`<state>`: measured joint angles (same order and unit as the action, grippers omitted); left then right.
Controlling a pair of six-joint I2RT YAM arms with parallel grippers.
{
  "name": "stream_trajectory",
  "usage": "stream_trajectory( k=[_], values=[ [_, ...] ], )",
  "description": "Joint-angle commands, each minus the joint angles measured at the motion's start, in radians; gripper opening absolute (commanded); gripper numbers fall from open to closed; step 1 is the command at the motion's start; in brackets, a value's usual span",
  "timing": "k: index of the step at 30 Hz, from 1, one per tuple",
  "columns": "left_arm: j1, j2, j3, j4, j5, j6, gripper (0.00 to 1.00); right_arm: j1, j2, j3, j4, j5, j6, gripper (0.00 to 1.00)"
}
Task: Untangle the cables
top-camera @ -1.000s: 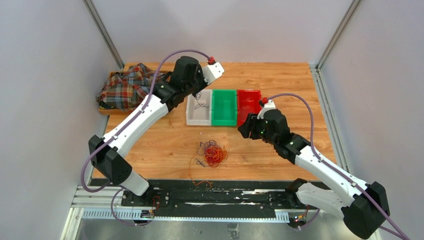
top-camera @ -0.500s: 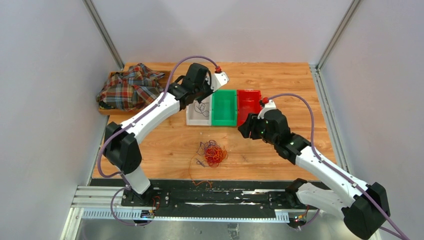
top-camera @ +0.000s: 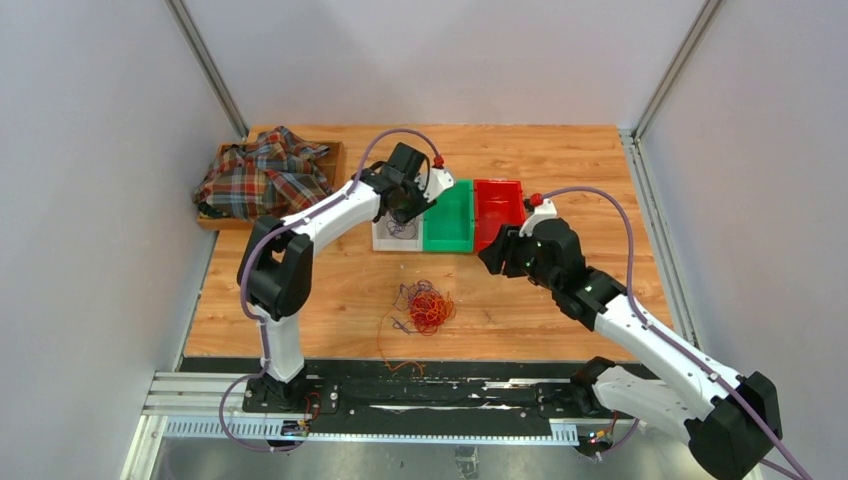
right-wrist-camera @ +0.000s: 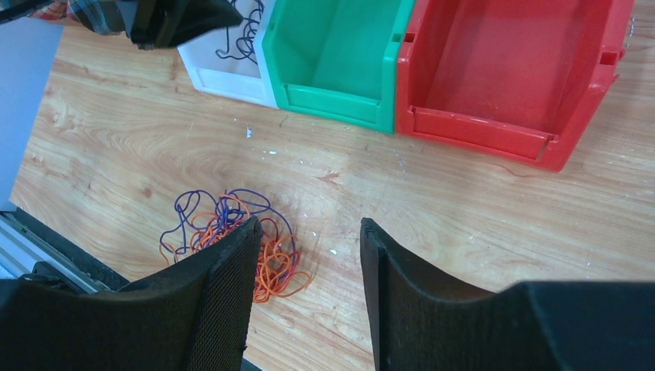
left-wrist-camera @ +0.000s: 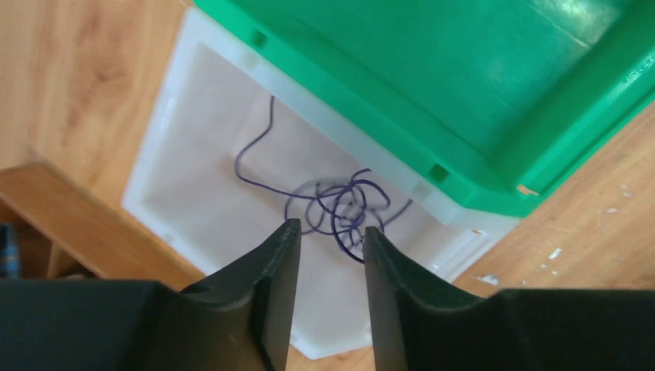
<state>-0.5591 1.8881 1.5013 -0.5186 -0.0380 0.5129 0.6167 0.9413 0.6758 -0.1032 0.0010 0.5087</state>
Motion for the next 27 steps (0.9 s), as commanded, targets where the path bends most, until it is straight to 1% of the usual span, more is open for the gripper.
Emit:
stream_trajectory(
  k=[1, 3, 4, 6, 8, 11, 14, 16, 18, 20, 22, 25, 27],
  values=[
    [0.027, 0.0, 0.068, -0.091, 0.091, -0.007, 0.52, -0.021, -0.005, 0.018, -0.006, 0.007, 0.0, 0.5],
    [0.044, -0.009, 0.123, -0.138, 0.139, -0.005, 0.75, -0.02, -0.001, 0.018, -0.007, -0.001, -0.002, 0.5],
    [0.052, -0.016, 0.151, -0.162, 0.159, -0.006, 0.8, -0.02, 0.004, 0.019, -0.006, -0.006, -0.002, 0.51],
    [0.066, -0.031, 0.208, -0.223, 0.2, 0.0, 0.85, -0.02, 0.009, 0.022, -0.008, -0.017, -0.004, 0.52],
    [0.071, -0.062, 0.233, -0.264, 0.23, 0.016, 0.97, -0.021, 0.013, 0.025, -0.011, -0.026, -0.007, 0.53],
    [0.071, -0.129, 0.211, -0.301, 0.265, 0.05, 0.98, -0.021, 0.018, 0.03, -0.017, -0.037, -0.012, 0.53],
    [0.069, -0.172, 0.192, -0.425, 0.34, 0.069, 0.98, -0.02, 0.017, 0.032, -0.02, -0.058, -0.017, 0.54],
    [0.063, -0.214, 0.11, -0.486, 0.411, 0.066, 0.99, -0.021, 0.014, 0.028, -0.016, -0.077, -0.016, 0.55],
    [0.043, -0.275, -0.013, -0.502, 0.469, 0.047, 1.0, -0.02, 0.016, 0.021, -0.013, -0.096, -0.015, 0.56],
    [0.013, -0.333, -0.133, -0.501, 0.515, 0.048, 0.98, -0.021, 0.02, 0.014, -0.012, -0.108, -0.013, 0.56],
    [-0.017, -0.379, -0.22, -0.501, 0.568, 0.078, 0.95, -0.02, 0.025, 0.007, -0.009, -0.117, -0.008, 0.56],
    [-0.061, -0.396, -0.281, -0.498, 0.596, 0.132, 0.9, -0.021, 0.035, 0.0, 0.001, -0.145, -0.007, 0.54],
    [-0.112, -0.364, -0.281, -0.498, 0.561, 0.16, 0.88, -0.021, 0.04, -0.002, 0.008, -0.167, -0.006, 0.49]
  ],
)
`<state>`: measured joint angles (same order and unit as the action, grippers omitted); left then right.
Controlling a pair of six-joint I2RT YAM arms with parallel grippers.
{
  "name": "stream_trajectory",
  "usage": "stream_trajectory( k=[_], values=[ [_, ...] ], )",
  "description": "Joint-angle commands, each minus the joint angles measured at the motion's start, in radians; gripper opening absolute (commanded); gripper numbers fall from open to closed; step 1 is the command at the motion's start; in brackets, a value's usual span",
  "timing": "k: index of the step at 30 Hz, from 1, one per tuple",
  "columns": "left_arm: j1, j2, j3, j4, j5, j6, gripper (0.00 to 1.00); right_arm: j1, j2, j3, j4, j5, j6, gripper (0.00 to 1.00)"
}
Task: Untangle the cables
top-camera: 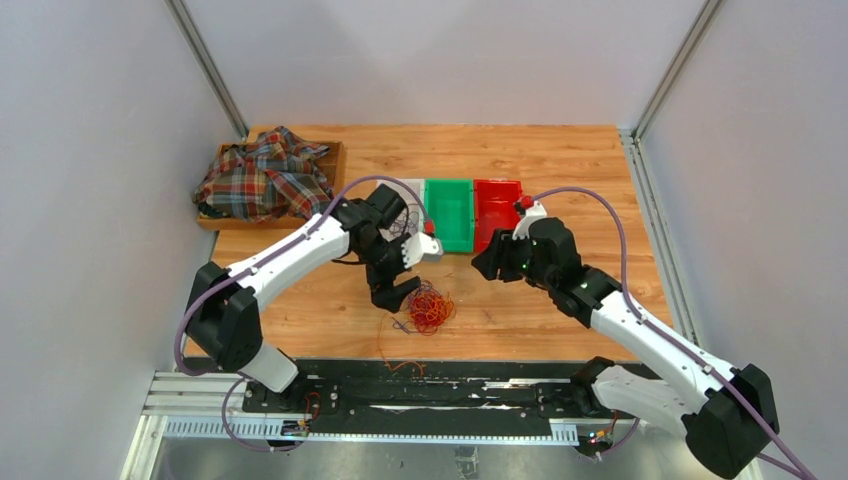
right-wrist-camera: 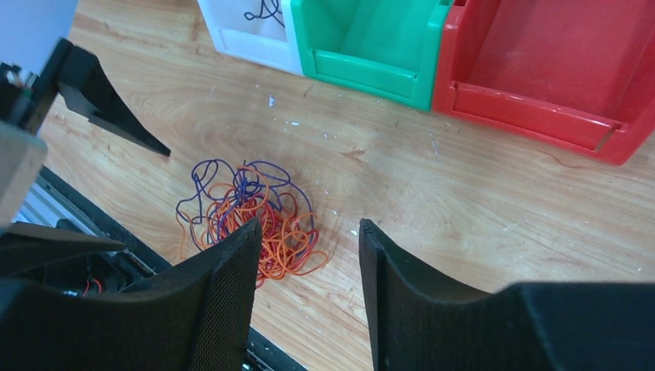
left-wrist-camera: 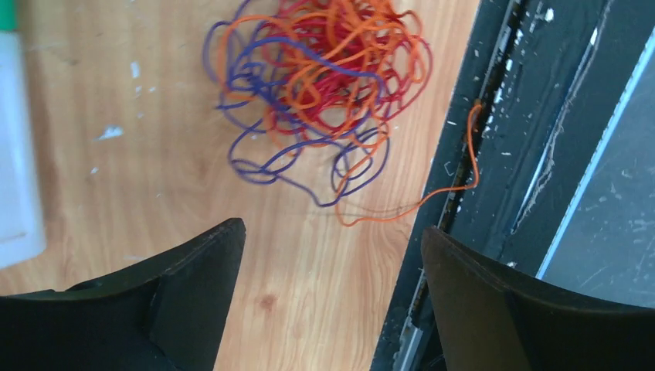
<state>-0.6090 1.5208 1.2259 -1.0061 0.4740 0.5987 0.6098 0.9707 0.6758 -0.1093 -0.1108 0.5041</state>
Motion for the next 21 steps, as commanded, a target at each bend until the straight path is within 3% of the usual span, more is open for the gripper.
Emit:
stream_trajectory(
  k=[1, 10, 15, 17, 21],
  values=[
    [-0.089, 0.025, 0.011, -0.012, 0.011, 0.091, 0.87, -0.014, 0.012, -0.003, 0.016, -0.065, -0.002, 0.47],
    [-0.117, 0.126, 0.084, -0.012, -0.047, 0.332, 0.84, -0.014, -0.06, -0.059, 0.029, -0.086, 0.028, 0.46],
    [-0.117, 0.142, 0.053, -0.011, -0.02, 0.431, 0.75, -0.015, -0.108, -0.098, 0.026, -0.073, 0.05, 0.47],
    [-0.117, 0.15, 0.059, -0.005, 0.004, 0.425, 0.66, -0.016, -0.125, -0.11, 0.025, -0.066, 0.055, 0.47],
    [-0.117, 0.162, 0.055, 0.039, 0.001, 0.398, 0.39, -0.02, -0.14, -0.118, 0.02, -0.069, 0.061, 0.47]
  ],
)
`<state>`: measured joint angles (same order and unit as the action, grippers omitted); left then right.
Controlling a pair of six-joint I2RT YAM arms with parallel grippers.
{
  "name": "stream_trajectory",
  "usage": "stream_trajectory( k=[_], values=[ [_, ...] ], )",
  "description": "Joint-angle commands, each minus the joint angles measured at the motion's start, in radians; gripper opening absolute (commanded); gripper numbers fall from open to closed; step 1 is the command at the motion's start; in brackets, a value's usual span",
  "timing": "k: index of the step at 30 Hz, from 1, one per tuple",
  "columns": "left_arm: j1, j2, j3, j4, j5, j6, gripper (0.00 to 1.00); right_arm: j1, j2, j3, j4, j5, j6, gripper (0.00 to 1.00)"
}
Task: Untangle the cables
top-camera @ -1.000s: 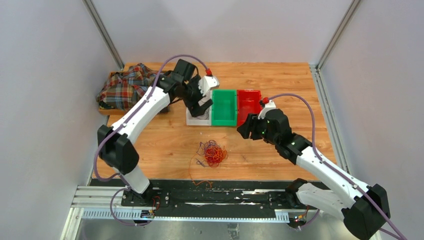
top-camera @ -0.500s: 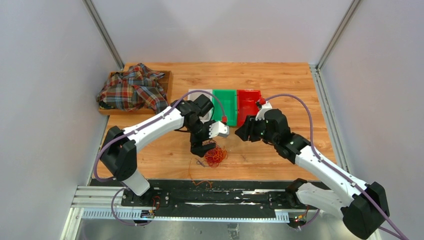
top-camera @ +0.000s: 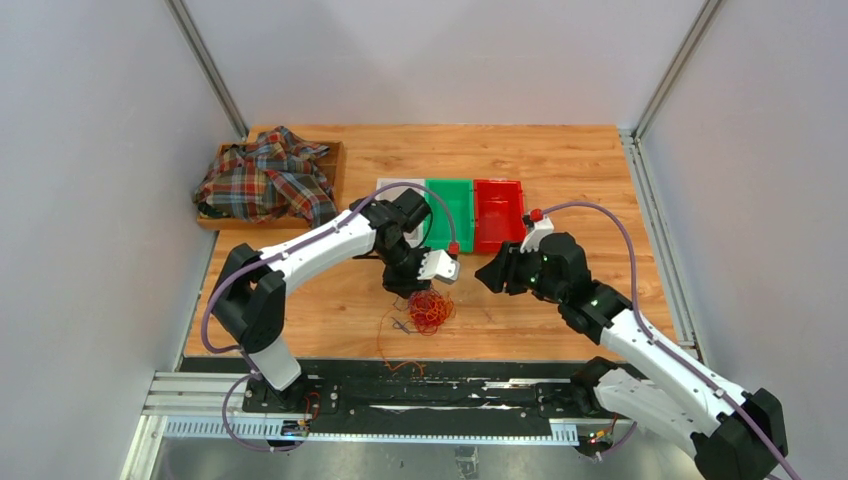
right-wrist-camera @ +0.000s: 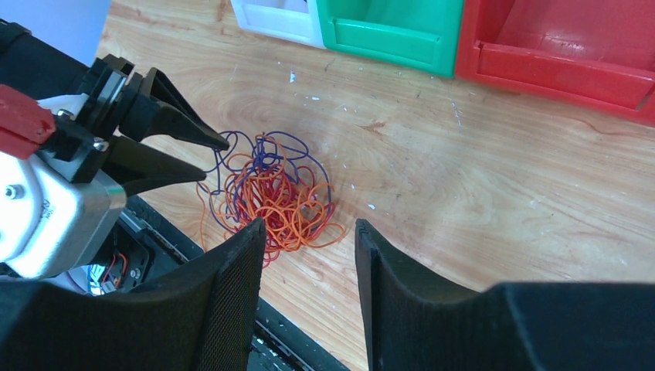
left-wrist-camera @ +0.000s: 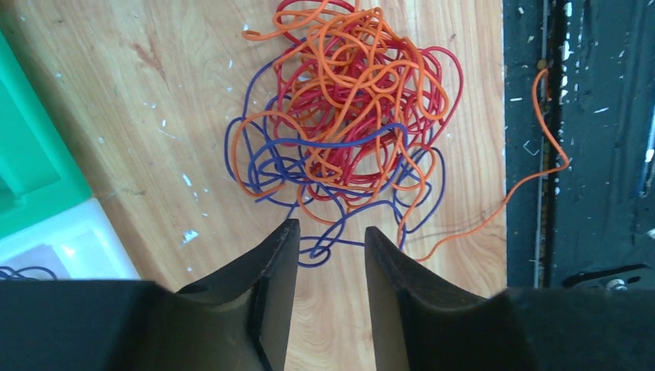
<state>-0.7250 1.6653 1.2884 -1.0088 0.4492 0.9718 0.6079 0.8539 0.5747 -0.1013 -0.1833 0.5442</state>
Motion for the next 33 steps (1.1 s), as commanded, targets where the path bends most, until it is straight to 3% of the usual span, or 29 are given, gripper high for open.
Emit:
stream_trajectory(
  k=[1, 6, 10, 16, 22, 27, 33],
  values=[
    [-0.001, 0.02, -0.01, 0.042, 0.024, 0.021, 0.33, -0.018, -0.026, -0.017, 0.012, 0.004, 0.023, 0.46],
    [-0.001, -0.012, -0.047, 0.041, 0.022, -0.009, 0.09, -0.019, -0.035, -0.015, 0.022, 0.002, 0.025, 0.52],
    [-0.001, -0.09, -0.026, 0.041, -0.02, -0.082, 0.02, -0.019, -0.024, -0.016, 0.048, -0.008, 0.027, 0.56],
    [0.001, -0.181, 0.007, 0.006, 0.034, -0.142, 0.01, -0.02, -0.008, -0.018, 0.066, -0.016, 0.027, 0.59],
    [0.001, -0.151, 0.045, 0.003, 0.006, -0.2, 0.01, -0.019, -0.034, -0.017, 0.064, -0.036, 0.021, 0.62],
    [0.001, -0.145, 0.24, -0.008, -0.073, -0.339, 0.01, 0.05, -0.036, -0.006, 0.135, -0.041, -0.064, 0.68],
    [0.001, -0.149, 0.444, -0.027, -0.165, -0.553, 0.01, 0.217, 0.006, 0.034, 0.249, 0.129, -0.188, 0.7]
  ],
)
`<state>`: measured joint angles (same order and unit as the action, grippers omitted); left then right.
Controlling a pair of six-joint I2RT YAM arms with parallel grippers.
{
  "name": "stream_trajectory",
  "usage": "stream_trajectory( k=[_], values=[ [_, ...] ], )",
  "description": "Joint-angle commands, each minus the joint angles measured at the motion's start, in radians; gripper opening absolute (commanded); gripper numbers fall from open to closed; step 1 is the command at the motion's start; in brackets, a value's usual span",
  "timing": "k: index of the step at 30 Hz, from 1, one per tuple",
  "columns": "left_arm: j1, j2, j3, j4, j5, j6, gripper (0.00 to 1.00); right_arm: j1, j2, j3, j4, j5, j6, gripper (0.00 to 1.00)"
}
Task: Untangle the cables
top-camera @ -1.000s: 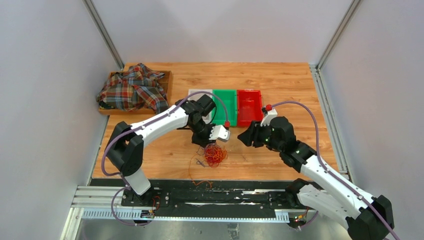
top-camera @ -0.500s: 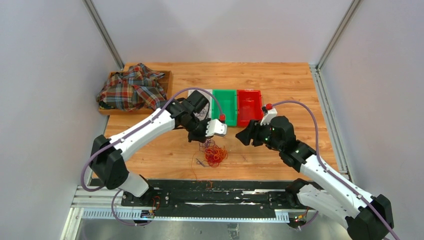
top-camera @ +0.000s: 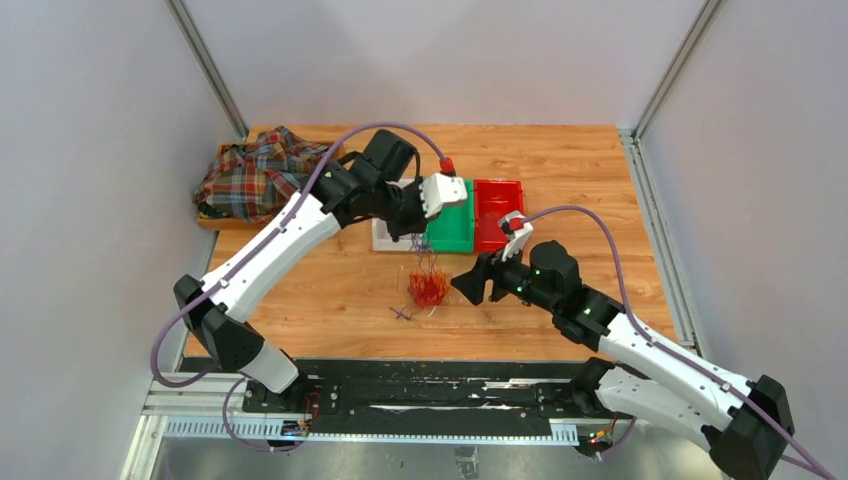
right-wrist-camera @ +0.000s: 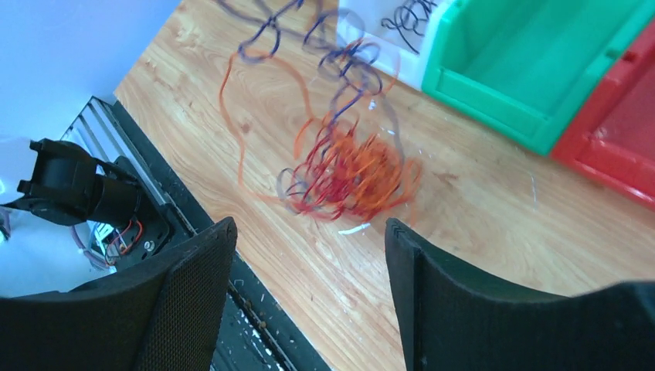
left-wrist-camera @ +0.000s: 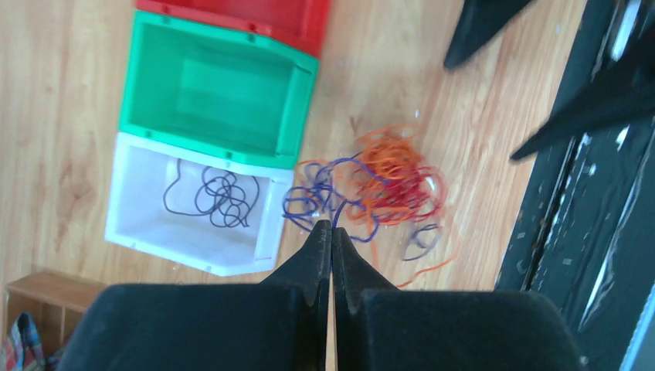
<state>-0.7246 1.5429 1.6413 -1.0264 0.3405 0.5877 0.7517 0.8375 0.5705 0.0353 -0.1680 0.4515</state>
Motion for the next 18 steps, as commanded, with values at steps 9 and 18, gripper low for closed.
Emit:
stream_trajectory(
  k=[9, 18],
  values=[
    [0.001, -0.094, 0.073, -0.009, 0.001, -0.287, 0.0, 0.128, 0.104, 0.055, 0.396, 0.193, -0.095, 0.71],
    [0.001, -0.106, 0.055, -0.008, 0.024, -0.308, 0.0, 0.156, 0.21, 0.101, 0.468, 0.161, -0.082, 0.71]
  ],
)
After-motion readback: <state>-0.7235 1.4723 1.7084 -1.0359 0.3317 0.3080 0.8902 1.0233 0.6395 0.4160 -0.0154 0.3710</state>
